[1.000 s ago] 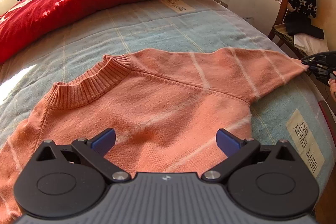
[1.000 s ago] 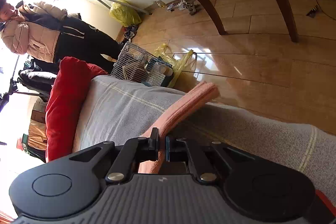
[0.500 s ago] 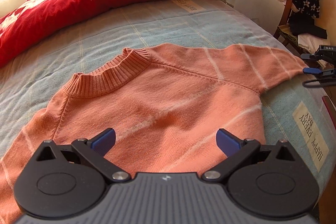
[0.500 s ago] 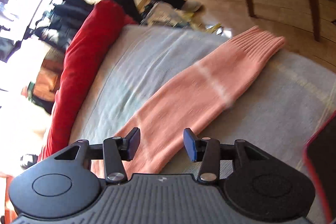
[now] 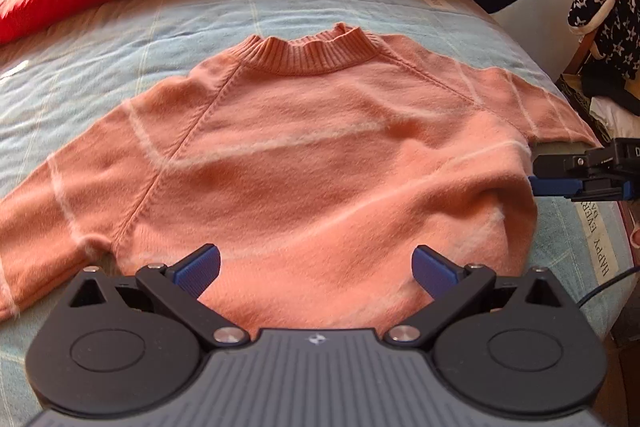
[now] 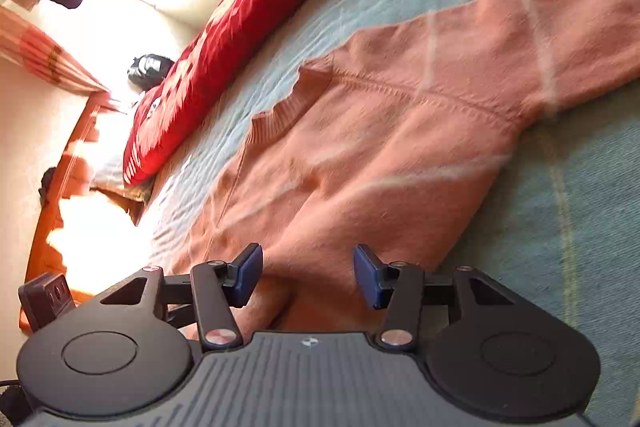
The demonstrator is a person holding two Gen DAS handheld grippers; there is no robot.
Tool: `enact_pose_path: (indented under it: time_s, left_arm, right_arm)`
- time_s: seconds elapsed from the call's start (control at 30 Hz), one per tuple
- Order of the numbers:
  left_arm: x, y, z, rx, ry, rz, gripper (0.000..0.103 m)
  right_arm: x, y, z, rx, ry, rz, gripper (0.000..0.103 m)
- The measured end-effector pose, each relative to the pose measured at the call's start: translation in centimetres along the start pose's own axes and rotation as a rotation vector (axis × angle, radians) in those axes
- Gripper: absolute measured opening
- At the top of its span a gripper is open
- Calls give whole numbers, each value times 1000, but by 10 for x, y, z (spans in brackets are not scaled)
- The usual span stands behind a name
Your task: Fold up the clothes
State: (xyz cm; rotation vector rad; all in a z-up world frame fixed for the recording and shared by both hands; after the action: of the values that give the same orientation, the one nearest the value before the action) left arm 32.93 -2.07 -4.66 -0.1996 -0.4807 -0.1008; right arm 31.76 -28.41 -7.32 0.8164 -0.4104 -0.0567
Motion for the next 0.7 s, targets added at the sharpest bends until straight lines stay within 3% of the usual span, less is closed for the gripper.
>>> enact_pose_path:
  time_s: [0.13, 0.27, 0.5, 0.7]
  left_arm:
    - [-17, 46, -1, -18, 41, 186, 101]
    - [-22, 92, 15, -30, -12, 340, 101]
    - [-20, 146, 8, -89, -62, 502, 101]
    - [-20, 180, -12, -110, -91, 652, 101]
  right_arm:
    - [-12, 15, 0, -52, -7, 15, 64]
    - [-8, 32, 4, -74, -32, 49, 64]
    - [4, 75, -13, -28, -93, 95, 64]
    - [-3, 105, -39, -13, -56, 149, 64]
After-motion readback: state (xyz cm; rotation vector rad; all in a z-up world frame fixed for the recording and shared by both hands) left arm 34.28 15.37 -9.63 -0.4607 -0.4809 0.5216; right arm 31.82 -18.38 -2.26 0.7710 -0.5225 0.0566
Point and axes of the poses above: each gripper's, at about its wrist camera, not at the fingertips, and z roughly against the way its jaws point, y to its left, x to its top, the point moved 4 cm from there along -z, roughly the way its jaws point, and after that the axes turned 2 degrees about z, right-handed, at the moved point
